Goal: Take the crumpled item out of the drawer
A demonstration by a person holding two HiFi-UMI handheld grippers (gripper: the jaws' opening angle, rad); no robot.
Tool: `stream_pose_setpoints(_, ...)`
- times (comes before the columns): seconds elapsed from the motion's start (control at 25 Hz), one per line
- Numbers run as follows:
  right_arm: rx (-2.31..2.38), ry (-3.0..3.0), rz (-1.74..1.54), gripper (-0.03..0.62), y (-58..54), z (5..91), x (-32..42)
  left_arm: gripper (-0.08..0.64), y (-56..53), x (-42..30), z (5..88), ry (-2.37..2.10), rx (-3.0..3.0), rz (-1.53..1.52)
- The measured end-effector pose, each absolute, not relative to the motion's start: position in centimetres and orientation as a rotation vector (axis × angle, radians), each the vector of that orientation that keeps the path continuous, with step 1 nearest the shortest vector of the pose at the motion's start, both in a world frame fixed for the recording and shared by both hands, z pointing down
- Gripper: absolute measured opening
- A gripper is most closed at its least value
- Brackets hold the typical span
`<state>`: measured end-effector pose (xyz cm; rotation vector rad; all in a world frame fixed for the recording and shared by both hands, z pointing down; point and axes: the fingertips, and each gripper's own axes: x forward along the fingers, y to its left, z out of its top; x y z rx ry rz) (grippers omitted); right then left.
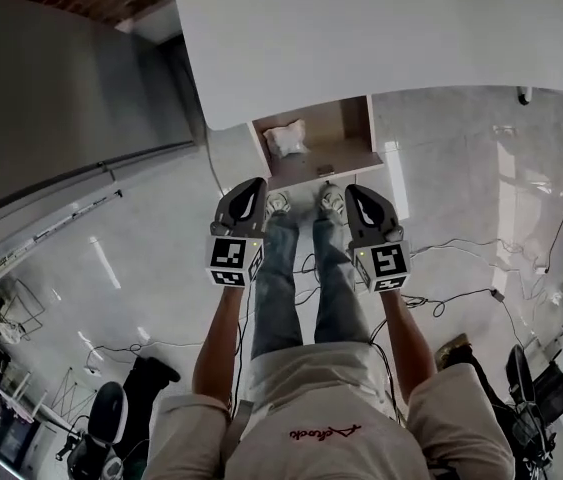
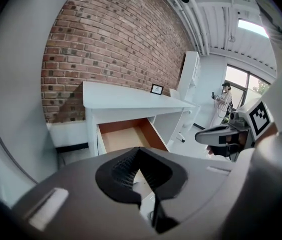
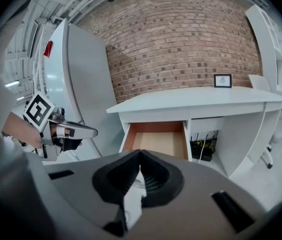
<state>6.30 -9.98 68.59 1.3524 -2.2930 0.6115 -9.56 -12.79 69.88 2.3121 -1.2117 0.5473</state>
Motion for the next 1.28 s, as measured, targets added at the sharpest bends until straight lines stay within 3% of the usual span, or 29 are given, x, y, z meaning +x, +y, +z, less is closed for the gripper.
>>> stream_pose_setpoints(0.52, 1.238, -2.294, 0.660, 0.012, -9.8, 76.0, 4.6, 0.009, -8.7, -9.6, 77.6, -1.236, 2.166, 0.501)
stream_pose_setpoints(1.28, 0.839, -2.272, 0.336, 0.012, -19.4, 82.2, 0.9, 0.009, -7.4, -11.7, 80.2, -1.296, 2.054, 0.481)
